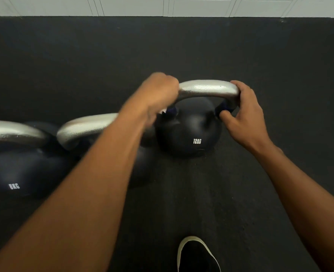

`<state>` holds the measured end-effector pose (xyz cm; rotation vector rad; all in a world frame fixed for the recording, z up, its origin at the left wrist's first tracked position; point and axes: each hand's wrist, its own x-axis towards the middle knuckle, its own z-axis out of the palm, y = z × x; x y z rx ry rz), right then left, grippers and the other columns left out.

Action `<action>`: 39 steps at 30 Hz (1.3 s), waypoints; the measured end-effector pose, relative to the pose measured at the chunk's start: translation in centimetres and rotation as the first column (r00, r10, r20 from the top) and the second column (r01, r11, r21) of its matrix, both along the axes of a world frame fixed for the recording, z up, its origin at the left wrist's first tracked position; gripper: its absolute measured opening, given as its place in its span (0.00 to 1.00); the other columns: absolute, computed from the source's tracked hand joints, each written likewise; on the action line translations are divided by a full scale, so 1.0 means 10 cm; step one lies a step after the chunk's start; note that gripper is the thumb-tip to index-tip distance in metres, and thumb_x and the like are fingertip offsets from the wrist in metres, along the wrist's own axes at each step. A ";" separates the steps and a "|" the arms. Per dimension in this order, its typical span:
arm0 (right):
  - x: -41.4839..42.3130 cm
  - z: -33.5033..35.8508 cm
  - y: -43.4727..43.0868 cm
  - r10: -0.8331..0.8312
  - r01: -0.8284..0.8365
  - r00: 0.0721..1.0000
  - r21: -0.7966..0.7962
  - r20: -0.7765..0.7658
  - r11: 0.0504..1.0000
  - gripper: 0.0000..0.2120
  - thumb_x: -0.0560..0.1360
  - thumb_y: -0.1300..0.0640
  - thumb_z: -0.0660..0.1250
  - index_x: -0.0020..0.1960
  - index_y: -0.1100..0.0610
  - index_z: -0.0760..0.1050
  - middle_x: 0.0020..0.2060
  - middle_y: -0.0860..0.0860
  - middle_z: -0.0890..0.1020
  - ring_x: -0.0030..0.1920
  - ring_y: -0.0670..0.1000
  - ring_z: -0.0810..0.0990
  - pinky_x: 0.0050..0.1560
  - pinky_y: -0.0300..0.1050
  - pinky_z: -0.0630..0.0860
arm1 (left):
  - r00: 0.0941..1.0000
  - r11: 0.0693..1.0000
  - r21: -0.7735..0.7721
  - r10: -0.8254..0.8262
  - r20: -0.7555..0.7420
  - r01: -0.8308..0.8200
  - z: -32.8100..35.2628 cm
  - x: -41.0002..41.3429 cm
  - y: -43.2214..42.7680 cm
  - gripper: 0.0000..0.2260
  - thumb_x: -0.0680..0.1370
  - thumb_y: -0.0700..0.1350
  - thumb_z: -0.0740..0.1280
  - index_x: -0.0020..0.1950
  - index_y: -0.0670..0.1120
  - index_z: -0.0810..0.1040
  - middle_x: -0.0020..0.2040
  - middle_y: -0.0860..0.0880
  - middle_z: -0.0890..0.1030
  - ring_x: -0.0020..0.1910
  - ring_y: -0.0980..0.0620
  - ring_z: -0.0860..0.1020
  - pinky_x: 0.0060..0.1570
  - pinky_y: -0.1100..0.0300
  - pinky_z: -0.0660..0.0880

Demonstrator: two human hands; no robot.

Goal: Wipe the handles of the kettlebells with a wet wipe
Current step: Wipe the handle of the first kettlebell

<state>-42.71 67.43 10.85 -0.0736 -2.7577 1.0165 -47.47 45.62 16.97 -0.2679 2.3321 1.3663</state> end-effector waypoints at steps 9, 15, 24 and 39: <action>0.00 0.03 0.02 0.021 -0.021 1.000 0.012 0.015 1.000 0.30 0.73 0.61 0.68 0.73 0.53 0.66 0.63 0.50 0.73 0.55 0.40 0.70 0.51 0.23 0.63 | 0.887 0.885 -0.081 -0.451 0.095 0.458 0.13 -0.38 -0.28 0.25 0.65 0.27 0.56 0.48 0.44 0.88 0.49 0.45 0.88 0.51 0.50 0.84 0.54 0.57 0.81; 0.00 0.02 0.02 0.019 -0.020 1.000 0.017 0.017 1.000 0.30 0.72 0.60 0.68 0.73 0.53 0.66 0.64 0.50 0.73 0.54 0.39 0.70 0.50 0.21 0.63 | 0.942 0.940 -0.061 -0.334 0.016 0.334 0.10 -0.37 -0.38 0.22 0.75 0.30 0.57 0.54 0.46 0.87 0.56 0.43 0.86 0.53 0.51 0.81 0.58 0.58 0.77; 0.00 0.02 0.03 0.021 -0.021 1.000 0.021 0.019 1.000 0.31 0.72 0.61 0.68 0.73 0.52 0.66 0.64 0.50 0.73 0.55 0.39 0.69 0.51 0.21 0.63 | 0.802 0.799 -0.085 -0.597 0.004 0.595 0.13 -0.41 -0.17 0.24 0.63 0.29 0.58 0.48 0.42 0.87 0.46 0.43 0.88 0.46 0.43 0.83 0.40 0.58 0.74; 0.00 0.02 0.04 0.022 -0.023 0.999 0.020 0.032 1.000 0.31 0.72 0.61 0.68 0.73 0.52 0.65 0.65 0.50 0.73 0.55 0.39 0.70 0.51 0.20 0.62 | 0.786 0.784 -0.065 -0.618 -0.002 0.617 0.12 -0.49 -0.16 0.25 0.65 0.27 0.56 0.50 0.41 0.87 0.48 0.38 0.86 0.40 0.49 0.78 0.35 0.62 0.73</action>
